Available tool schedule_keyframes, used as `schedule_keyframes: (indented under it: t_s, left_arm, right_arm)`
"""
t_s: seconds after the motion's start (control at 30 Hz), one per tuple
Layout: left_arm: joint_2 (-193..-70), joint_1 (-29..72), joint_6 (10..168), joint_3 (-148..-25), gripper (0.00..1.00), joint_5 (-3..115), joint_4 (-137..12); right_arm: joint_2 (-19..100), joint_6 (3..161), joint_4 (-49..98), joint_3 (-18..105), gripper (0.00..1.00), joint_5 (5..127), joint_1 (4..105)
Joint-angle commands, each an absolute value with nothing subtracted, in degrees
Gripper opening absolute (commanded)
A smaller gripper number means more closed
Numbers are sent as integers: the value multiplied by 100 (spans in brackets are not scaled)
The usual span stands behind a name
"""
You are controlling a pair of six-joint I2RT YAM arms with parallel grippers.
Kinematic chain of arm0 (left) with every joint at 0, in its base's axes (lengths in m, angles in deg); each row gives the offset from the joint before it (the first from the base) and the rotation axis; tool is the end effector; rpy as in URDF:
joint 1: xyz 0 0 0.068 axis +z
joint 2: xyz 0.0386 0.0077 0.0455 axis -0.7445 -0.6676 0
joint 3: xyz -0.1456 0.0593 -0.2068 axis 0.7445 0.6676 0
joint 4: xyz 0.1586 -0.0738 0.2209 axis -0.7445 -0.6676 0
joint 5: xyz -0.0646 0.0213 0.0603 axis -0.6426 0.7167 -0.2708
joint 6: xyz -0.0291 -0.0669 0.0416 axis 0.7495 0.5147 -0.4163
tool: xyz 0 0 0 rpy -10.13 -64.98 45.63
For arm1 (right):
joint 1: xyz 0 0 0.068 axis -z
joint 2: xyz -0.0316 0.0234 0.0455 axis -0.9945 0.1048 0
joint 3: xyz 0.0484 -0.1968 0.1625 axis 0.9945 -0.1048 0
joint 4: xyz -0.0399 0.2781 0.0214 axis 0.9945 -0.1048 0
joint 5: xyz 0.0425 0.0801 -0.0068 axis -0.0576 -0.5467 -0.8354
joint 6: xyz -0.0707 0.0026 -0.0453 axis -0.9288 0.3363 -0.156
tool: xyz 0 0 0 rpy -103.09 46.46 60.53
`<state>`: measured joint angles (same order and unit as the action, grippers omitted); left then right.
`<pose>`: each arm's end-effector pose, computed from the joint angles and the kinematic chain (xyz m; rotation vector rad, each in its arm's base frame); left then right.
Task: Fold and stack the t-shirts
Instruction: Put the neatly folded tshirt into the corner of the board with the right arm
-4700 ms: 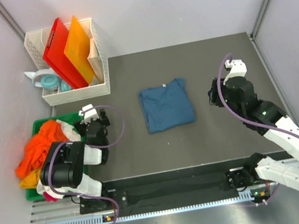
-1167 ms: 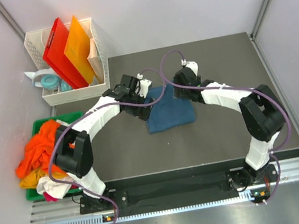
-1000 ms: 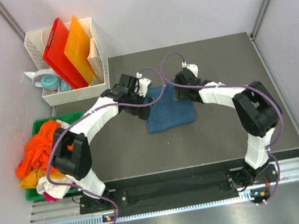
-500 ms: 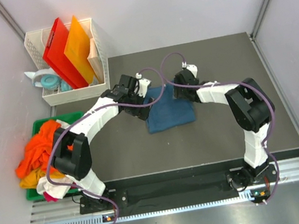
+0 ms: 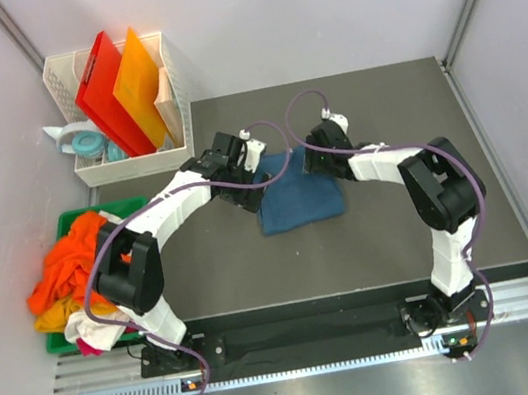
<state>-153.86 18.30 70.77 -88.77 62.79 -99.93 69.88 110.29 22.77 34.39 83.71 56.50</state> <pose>0.3453 -0.2002 0.1817 0.8268 2.4825 -0.1799 0.3988 0.1929 0.1023 0.2466 2.3688 0.3184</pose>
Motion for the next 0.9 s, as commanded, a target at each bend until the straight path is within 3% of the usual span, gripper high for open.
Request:
schedule_keyframes:
  t_s: [0.0,0.07,0.1,0.13,0.17,0.2,0.23,0.57,0.87]
  left_arm:
    - [-15251,1832,6998,-8832,99,6385,-9786]
    - [-15198,1832,6981,-8770,99,6385,-9769]
    - [-15189,1832,6980,-8753,99,6385,-9760]
    - [-15180,1832,6989,-8718,99,6394,-9742]
    - [-15154,1832,6981,-8709,99,6376,-9742]
    - [-15145,1832,6980,-8700,99,6385,-9751]
    - [-15145,1832,6963,-8683,99,6376,-9742]
    - [-14908,1832,6945,-8594,99,6596,-9690]
    - [-15398,1832,7728,-9270,99,5840,-9575]
  right_arm:
    - [7390,11310,1091,2753,65,7888,5594]
    - [7416,11310,977,2726,63,7949,5586]
    - [7434,11301,933,2726,56,7975,5577]
    - [7443,11301,889,2726,45,8019,5577]
    - [7443,11319,828,2726,18,8133,5568]
    - [7443,11362,783,2734,4,8169,5568]
    - [7434,11380,748,2743,0,8221,5568]
    - [6827,11117,-129,3374,0,9855,5217]
    - [7091,11248,-281,3438,0,9778,4585]
